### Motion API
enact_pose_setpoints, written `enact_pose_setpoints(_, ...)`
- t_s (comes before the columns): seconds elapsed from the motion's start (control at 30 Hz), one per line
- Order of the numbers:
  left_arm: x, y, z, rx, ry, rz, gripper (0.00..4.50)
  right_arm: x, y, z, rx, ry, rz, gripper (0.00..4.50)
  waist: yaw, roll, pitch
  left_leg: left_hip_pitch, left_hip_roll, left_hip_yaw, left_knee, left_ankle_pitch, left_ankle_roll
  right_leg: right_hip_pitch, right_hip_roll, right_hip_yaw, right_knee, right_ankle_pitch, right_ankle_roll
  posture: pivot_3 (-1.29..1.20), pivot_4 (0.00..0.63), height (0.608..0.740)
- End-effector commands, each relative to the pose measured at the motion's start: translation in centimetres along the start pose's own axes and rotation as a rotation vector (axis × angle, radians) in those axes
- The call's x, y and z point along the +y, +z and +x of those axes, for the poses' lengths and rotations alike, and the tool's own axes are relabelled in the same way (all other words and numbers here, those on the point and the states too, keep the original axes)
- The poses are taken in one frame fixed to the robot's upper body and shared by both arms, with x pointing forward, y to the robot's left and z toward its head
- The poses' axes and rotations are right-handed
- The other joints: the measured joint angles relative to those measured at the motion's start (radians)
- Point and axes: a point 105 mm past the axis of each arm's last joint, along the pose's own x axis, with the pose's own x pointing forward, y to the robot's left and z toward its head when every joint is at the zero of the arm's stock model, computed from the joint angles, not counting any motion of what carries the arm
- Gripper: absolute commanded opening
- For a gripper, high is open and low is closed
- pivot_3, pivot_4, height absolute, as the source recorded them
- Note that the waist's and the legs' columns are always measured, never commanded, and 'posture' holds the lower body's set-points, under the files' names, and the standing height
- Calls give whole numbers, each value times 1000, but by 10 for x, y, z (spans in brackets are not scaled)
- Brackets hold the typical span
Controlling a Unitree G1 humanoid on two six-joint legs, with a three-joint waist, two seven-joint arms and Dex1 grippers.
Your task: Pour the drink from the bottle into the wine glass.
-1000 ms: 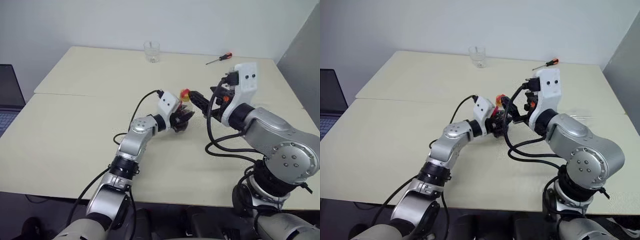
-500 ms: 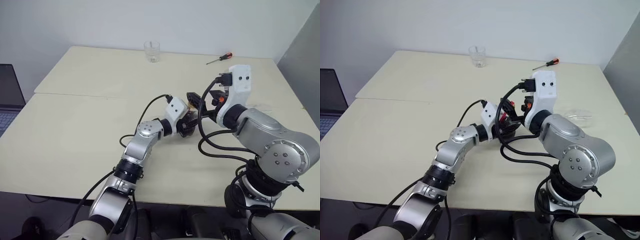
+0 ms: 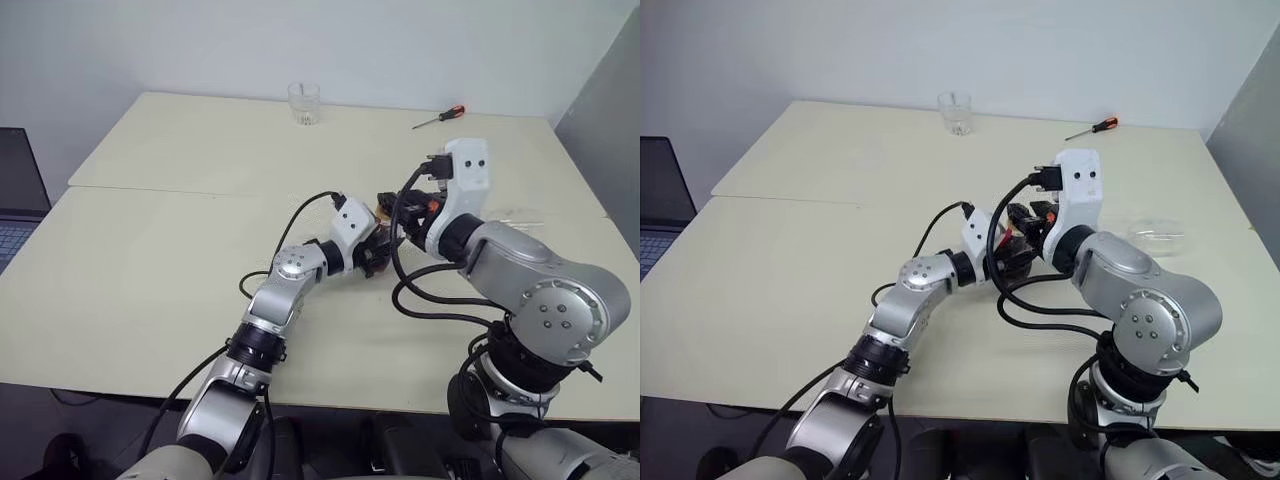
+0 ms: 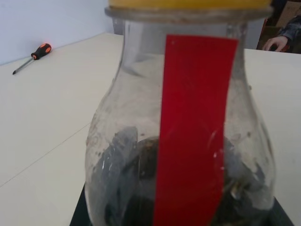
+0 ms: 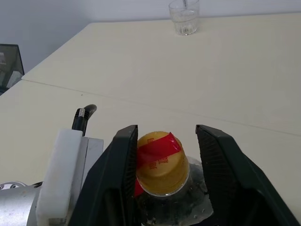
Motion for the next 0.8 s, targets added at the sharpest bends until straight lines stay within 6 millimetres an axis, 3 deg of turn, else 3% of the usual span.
enact_pose_setpoints(0.03,-5,30,3,-102,-16,71,1552,5,0,-1,4,29,-18,2184,0,0,0,0,0,0,0,0,0,0,0,0,0,0,0,0,150,740)
enact_pose_setpoints(0.57,-6,30,2,-102,0,76,1500,6,-4,0,34,42,-40,2184,0,0,0,0,0,-4,0,0,0,0,0,0,0,0,0,0,150,740)
enact_pose_setpoints(0.7,-5,29,2,-100,6,72,1489,5,-2,0,26,41,-45,1471,0,0,0,0,0,-4,0,0,0,0,0,0,0,0,0,0,150,740)
enact_pose_setpoints(0.8,-4,28,1,-96,12,64,1435,5,1,-2,15,46,-48,1471,0,0,0,0,0,-5,0,0,0,0,0,0,-1,0,1,0,150,740)
